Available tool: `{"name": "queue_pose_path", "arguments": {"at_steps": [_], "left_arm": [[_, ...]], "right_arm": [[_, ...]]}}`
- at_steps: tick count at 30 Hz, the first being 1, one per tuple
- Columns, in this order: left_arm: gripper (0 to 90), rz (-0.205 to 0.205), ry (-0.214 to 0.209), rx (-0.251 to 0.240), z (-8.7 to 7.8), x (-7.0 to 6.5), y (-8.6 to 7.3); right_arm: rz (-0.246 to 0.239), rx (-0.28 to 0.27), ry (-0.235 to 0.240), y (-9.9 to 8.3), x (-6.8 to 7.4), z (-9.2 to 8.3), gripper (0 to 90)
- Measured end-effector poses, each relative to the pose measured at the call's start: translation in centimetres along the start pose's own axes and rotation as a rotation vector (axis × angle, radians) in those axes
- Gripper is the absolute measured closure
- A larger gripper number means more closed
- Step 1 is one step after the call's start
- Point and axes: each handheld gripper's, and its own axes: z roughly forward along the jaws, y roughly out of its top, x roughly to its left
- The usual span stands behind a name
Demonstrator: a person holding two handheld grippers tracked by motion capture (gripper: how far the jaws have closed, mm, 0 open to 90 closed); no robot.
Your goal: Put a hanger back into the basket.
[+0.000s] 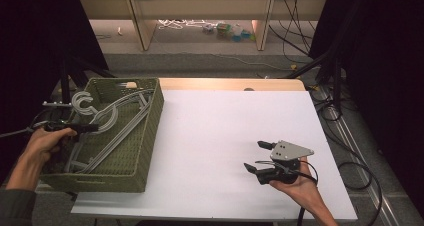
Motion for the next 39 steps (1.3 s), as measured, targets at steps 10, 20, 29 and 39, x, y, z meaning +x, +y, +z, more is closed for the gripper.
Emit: {"name": "queue_pose_path", "arguments": {"at_steps": [10,20,29,39], "left_arm": [[39.8,-0.062,0.095,-0.102,-2.0,-0.3,0.6],[30.4,-0.036,0.121,-0.232,-6.0,-2.8,1.3],[25.2,0.037,0.069,-0.34,-9.5,-8.0,0.9],[22.2,0.11,-0.095,-0.429,-9.5,-16.0,-1.3]], "right_arm": [[0.001,-0.001,0.001,0.0,0.0,0.0,19.0],[0.003,-0.02,-0.015,0.0,0.1,0.0,18.7],[0.014,-0.039,-0.037,0.1,0.0,-0.3,17.0],[0.039,-0.072,-0.065,-0.1,0.0,-0.6,16.6]]}}
